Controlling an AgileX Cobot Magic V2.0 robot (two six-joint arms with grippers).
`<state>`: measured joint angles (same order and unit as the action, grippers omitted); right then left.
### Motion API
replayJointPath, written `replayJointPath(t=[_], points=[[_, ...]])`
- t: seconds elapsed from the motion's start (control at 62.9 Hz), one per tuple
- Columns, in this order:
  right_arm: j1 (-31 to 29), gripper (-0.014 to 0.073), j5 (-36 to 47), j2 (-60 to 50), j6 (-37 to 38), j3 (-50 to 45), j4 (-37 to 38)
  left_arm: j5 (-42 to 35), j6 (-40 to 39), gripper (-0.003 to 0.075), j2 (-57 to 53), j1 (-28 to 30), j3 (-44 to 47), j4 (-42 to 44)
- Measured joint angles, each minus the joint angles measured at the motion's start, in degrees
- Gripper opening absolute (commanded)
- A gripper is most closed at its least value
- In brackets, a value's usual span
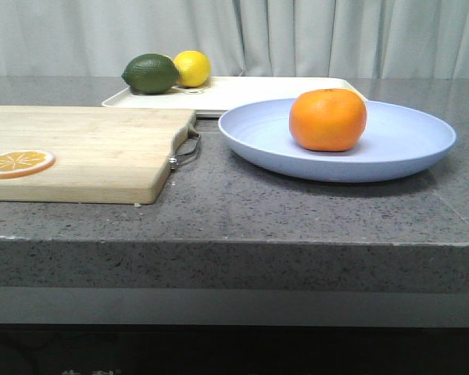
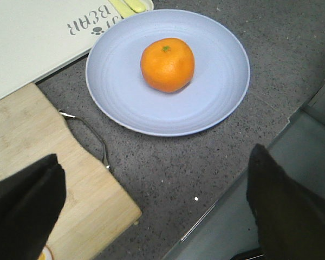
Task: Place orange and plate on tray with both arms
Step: 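Open the left gripper to release the orange and lift away, then move the right gripper to the plate rim nearest it and grasp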
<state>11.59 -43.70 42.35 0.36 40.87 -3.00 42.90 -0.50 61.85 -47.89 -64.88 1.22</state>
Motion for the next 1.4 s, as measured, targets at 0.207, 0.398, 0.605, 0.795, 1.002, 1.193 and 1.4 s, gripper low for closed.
replayJointPath(t=[0.207,0.398,0.605,0.795,1.002,1.193,1.4], points=[[0.0,0.0578,-6.1,11.0,0.8,7.4,0.0,-0.2,0.0,0.0652,-9.1,0.0,7.5,-0.8],[-1.4,0.0578,-12.0,21.0,-0.4,17.2,0.0,-0.2,-0.1,0.0652,-15.1,0.0,11.1,-1.2],[-9.4,0.0578,-18.0,30.6,-5.3,26.7,-5.4,-0.3,-0.1,0.0652,-17.0,0.0,11.5,-1.2],[-21.3,0.0578,-21.1,36.8,-16.6,28.8,-21.8,-0.3,-0.1,0.0652,-17.1,0.0,11.6,-1.2],[-24.6,0.0578,-21.5,42.7,-21.6,28.8,-30.6,-0.4,-0.2,0.0652,-17.1,0.0,11.6,-1.2],[-23.3,0.0578,-19.7,47.8,-22.0,28.8,-34.5,-0.4,-0.2,0.0652,-17.1,0.0,11.6,-1.2],[-20.0,0.0578,-15.0,52.1,-22.4,28.8,-36.3,-0.7,-0.2,0.0652,-17.1,0.0,11.6,-1.2]])
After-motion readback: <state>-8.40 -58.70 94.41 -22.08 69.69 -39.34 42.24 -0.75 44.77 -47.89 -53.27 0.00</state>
